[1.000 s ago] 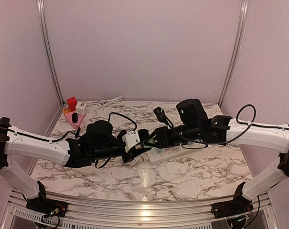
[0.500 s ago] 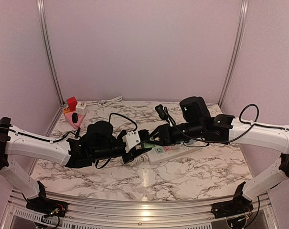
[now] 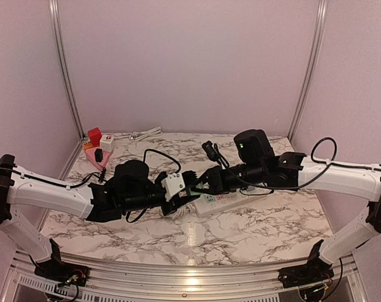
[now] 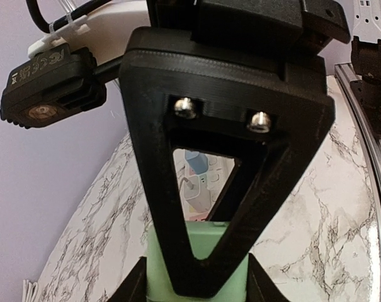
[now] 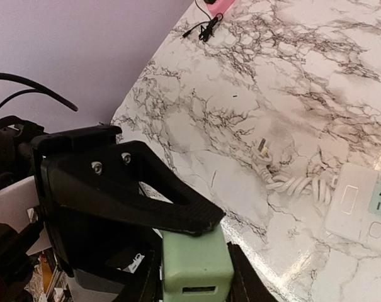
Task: Insert the plug
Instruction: Pass from the left arm to the right, then insert the socket into the socket slot.
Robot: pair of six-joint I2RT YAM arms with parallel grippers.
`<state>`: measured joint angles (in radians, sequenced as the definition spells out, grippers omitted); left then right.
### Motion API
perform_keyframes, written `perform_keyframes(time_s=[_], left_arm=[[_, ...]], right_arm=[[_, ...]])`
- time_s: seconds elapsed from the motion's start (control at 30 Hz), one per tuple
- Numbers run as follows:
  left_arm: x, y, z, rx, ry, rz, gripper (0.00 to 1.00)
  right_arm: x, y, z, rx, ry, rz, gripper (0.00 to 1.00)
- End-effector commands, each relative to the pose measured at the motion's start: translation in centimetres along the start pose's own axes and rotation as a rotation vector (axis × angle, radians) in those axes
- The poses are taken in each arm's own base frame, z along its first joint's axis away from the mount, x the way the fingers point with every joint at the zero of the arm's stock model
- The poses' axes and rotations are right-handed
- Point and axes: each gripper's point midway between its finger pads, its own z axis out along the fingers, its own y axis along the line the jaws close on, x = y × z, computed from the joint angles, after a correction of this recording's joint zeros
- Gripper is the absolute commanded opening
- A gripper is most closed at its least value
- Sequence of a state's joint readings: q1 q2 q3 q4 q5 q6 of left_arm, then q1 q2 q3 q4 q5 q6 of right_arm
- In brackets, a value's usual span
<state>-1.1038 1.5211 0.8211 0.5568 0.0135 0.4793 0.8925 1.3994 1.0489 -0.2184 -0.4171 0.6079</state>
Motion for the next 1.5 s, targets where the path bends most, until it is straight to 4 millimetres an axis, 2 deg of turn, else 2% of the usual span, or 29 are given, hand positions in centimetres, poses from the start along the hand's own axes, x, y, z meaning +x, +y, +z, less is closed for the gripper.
perform_keyframes(time_s=[0.0,0.1,0.13,0.17,0.23,0.33,0.57,0.7,0.87,1.07,1.23,1.47], left_arm=[[-0.2,-0.1,0.2,-0.013,-0.021,-0.004,0.03],[-0.1,-0.1,0.3,-0.011,-0.018,-0.004,0.06],[-0.1,-0.1,0.2,-0.012,-0.019,-0.004,0.11],[-0.1,-0.1,0.2,-0.011,-0.018,-0.003,0.23],[0.0,-0.2,0.1,-0.011,-0.017,-0.002,0.48],[0.0,-0.2,-0.1,-0.011,-0.018,-0.006,0.72],[0.5,-0.4,-0.2,-0.01,-0.016,-0.043,0.97],[1.2,-0.8,0.2,-0.007,-0.01,-0.09,0.99],[2.4,-1.4,0.6,0.002,0.011,-0.147,0.99],[2.9,-1.0,0.5,-0.029,0.011,-0.184,0.99],[3.6,0.1,0.5,-0.099,0.033,-0.231,0.99],[4.6,0.2,0.2,-0.125,0.048,-0.321,0.99]], right_arm=[[-0.3,-0.1,0.1,-0.006,-0.011,-0.007,0.26],[-0.6,-0.2,-0.1,0.008,-0.022,-0.017,0.1],[-0.6,-0.3,-0.2,0.017,-0.024,-0.023,0.05],[-0.7,-0.5,-0.3,0.034,-0.027,-0.029,0.0],[-0.8,-0.9,-0.4,0.064,-0.026,-0.042,0.0],[-0.9,-1.7,-0.8,0.122,-0.021,-0.064,0.0],[-2.2,-3.6,-3.0,0.314,-0.038,-0.166,0.0],[-3.0,-5.3,-4.8,0.454,-0.06,-0.256,0.0],[-3.5,-6.2,-6.5,0.547,-0.086,-0.384,0.0],[-3.7,-6.7,-7.3,0.597,-0.067,-0.502,0.0],[-3.2,-6.1,-6.2,0.549,0.044,-0.615,0.0],[-1.9,-4.9,-4.0,0.418,0.198,-0.763,0.0]])
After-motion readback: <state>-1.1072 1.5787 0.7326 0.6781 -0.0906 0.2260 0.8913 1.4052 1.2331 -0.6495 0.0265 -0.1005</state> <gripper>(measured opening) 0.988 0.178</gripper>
